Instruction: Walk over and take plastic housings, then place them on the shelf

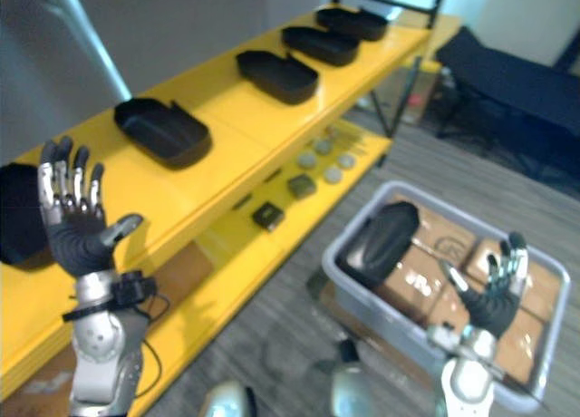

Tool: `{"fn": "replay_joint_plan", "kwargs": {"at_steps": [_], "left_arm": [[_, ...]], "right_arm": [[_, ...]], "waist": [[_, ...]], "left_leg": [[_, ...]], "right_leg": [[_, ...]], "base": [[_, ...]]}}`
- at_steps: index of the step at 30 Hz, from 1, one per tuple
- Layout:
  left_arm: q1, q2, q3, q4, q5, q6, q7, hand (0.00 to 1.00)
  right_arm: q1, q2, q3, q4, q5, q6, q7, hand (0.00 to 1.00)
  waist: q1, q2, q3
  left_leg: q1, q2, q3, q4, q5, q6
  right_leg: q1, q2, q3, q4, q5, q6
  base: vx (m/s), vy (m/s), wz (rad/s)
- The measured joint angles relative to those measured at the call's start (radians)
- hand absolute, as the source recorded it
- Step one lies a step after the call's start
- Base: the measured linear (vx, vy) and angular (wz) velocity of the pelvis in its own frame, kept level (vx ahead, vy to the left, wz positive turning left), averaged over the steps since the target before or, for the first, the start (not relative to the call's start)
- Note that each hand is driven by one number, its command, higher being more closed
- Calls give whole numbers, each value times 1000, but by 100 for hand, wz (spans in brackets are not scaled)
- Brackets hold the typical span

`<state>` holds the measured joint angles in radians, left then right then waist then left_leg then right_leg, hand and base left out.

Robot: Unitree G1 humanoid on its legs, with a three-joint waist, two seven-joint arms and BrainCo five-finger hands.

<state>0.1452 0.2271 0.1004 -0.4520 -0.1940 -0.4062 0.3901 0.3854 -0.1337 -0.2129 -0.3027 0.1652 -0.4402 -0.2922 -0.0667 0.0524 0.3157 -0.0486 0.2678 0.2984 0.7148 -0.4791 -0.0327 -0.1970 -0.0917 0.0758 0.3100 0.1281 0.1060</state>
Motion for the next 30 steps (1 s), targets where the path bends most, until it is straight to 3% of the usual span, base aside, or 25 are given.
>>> {"fn": "replay_joint_plan", "kwargs": {"at_steps": [4,7,8,10,12,16,19,22,25,30], "left_arm": [[81,-2,126,2,-4,9,-21,0],[135,-1,200,28,-35,22,-41,0],[157,-12,225,58,-45,30,-48,0],[203,-67,235,81,-83,37,-63,0],[206,-109,236,80,-123,33,-73,0],[172,-159,226,82,-140,-7,-71,0],[119,-155,166,114,-114,-9,-81,0],[86,-151,53,263,-98,-1,-108,0],[80,-151,-43,336,-84,10,-141,0],[-21,-130,-197,599,-64,69,-146,0]], "right_arm": [[-65,-27,48,28,-42,-12,0,0],[-97,-27,48,98,-61,17,-17,0],[-105,-29,47,118,-62,33,-17,0],[-122,-32,45,123,-63,74,-26,0],[-131,-36,40,139,-66,116,-40,0],[-230,-66,16,220,-82,214,-65,0],[-306,-73,-1,250,-80,253,-68,0],[-391,-86,20,313,-56,260,-79,0],[-528,-127,44,399,-29,283,-82,0],[-824,-214,103,616,-14,364,-100,0]], "waist": [[37,-5,-29],[71,-44,-68],[88,-64,-82],[98,-43,-105],[98,-28,-108],[89,1,-44],[74,-5,19],[73,-7,64],[74,-3,81],[77,48,133]], "left_leg": [[35,0,96,-162,113,-6],[30,-23,90,-249,164,-52],[27,-33,67,-262,179,-75],[4,-32,34,-295,210,-93],[-22,-18,30,-302,228,-105],[-32,-17,-28,-303,235,-104],[-77,-36,-30,-287,238,-100],[-96,-49,-36,-276,239,-97],[-145,-56,-49,-250,238,-90],[-182,-125,-148,-253,252,-69]], "right_leg": [[12,-94,-80,257,-171,-30],[88,-149,-114,222,-187,-24],[122,-147,-140,136,-215,14],[135,-110,-170,5,-217,19],[147,-89,-203,-88,-207,49],[77,-63,-176,-25,-202,35],[22,-84,-169,2,-202,36],[2,-96,-167,-5,-194,40],[-29,-100,-166,-20,-170,42],[-27,-145,-187,-22,-146,59]], "base": [[-113,2,-74],[19,-136,-53],[28,-187,-63],[62,-187,-66],[75,-172,-36],[-43,-75,-38],[-128,7,-8],[-122,38,0],[-62,39,1],[-28,50,22]]}}
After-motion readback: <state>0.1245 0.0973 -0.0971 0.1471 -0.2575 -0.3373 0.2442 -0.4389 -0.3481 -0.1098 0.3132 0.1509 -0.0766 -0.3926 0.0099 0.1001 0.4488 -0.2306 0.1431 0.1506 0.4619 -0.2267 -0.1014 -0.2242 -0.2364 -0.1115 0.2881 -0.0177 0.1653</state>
